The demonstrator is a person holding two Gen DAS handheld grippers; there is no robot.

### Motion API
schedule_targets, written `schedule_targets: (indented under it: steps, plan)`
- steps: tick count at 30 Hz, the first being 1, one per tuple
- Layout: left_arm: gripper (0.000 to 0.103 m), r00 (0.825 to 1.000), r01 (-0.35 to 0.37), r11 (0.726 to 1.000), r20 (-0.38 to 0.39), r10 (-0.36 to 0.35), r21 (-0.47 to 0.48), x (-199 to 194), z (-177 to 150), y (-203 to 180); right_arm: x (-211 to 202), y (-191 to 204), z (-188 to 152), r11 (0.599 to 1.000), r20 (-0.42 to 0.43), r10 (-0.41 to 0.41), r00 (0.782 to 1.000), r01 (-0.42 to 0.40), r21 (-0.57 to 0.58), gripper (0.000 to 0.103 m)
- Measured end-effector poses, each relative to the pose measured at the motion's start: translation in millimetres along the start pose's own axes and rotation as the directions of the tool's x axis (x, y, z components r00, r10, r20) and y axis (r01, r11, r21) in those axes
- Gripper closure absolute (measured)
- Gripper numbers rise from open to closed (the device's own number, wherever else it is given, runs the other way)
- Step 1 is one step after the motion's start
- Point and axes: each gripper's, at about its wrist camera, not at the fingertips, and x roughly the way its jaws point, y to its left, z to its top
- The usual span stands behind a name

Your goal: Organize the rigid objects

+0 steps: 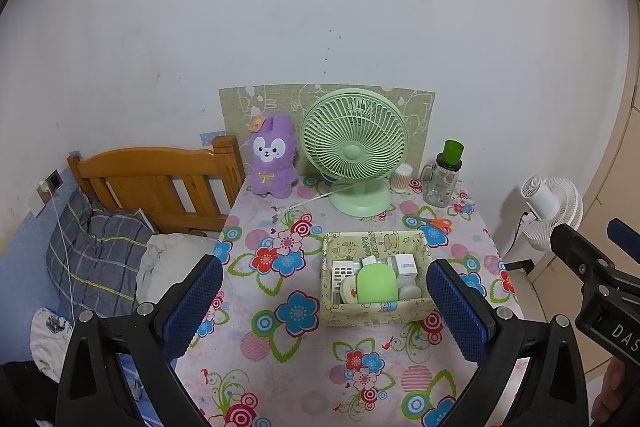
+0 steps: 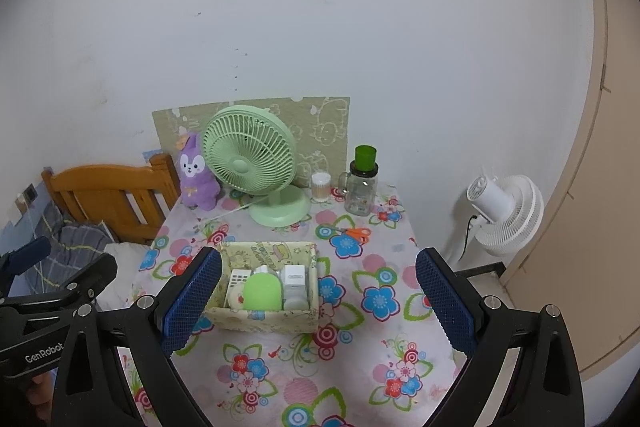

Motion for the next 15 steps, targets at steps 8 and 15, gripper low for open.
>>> schedule_targets:
  steps: [8,15]
  plan:
    - [0.0,1.0,-0.001,1.0,0.0,0.001,0.0,-1.1,-0.5,1.0,-1.2,-0.9,-1.1,1.0,0.001,0.007,1.0,-0.007,0.001,0.004]
    - [0.0,1.0,0.008,1.0,-0.003,-0.008,0.009,-0.2,-0.2,-1.2,-3.2,-6.3,-1.9,1.0,0.005,-0.011,1.0,0.011,0.027,0.004]
